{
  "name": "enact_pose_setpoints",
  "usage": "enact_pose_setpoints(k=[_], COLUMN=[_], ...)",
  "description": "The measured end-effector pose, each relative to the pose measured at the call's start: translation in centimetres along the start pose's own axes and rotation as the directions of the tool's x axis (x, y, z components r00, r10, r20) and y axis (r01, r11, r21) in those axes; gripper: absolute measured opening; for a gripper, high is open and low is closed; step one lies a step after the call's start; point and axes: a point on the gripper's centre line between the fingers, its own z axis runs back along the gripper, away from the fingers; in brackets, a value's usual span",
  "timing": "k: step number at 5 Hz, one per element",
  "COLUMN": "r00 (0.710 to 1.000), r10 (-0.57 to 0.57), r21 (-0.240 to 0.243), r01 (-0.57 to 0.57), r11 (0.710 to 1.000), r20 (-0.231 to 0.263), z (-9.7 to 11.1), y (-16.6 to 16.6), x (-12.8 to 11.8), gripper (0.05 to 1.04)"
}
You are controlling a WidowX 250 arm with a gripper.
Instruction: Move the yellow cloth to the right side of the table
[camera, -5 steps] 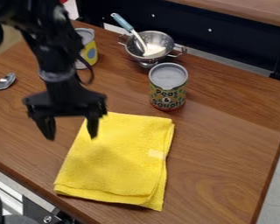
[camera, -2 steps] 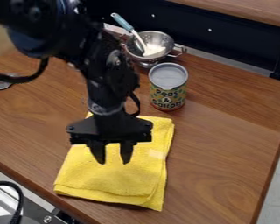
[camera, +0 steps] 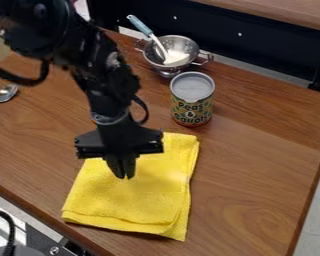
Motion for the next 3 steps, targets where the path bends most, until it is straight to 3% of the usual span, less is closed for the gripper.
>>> enact_pose_setpoints(k=[1,3], r00=[1.000,0.998], r10=[0.011,0.021], r21=[-0.013,0.008], r01=[-0.011,-0.021], r11=[1.000,1.000], r20=[-0.009,-0.058], z=[-0.4,-2.2], y=[-0.2,-0.7], x=[-0.1,-1.0], gripper=[0.053,0.053])
